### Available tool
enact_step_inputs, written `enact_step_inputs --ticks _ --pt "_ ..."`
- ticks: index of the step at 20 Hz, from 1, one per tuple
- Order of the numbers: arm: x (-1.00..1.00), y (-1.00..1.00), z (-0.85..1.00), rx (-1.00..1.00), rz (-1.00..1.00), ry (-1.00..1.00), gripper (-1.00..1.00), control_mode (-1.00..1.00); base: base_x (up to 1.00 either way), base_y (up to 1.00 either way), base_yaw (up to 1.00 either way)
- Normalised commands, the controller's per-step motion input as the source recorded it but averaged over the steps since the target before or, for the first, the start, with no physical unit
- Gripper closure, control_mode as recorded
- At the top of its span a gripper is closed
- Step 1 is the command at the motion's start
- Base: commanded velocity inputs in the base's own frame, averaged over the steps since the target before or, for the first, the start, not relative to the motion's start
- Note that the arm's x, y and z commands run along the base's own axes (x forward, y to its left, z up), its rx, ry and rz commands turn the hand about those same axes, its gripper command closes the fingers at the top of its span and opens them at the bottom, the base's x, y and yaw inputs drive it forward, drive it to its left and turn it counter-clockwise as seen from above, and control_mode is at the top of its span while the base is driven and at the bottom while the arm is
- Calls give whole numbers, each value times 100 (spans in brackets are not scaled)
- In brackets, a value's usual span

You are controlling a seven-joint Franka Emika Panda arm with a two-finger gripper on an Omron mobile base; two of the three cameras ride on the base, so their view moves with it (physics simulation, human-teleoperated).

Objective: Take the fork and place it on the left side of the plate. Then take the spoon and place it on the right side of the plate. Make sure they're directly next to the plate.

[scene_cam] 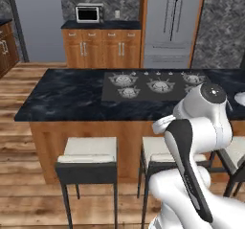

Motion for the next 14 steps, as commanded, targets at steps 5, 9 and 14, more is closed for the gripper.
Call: enact_step_inputs --ticks 5,9,14 --pt "0 0 0 0 0 0 -100 100 -26 100 44" --pt "0 0 0 0 0 0 -100 100 -26 100 46" --pt "0 0 0 0 0 0 -100 100 -12 100 45"
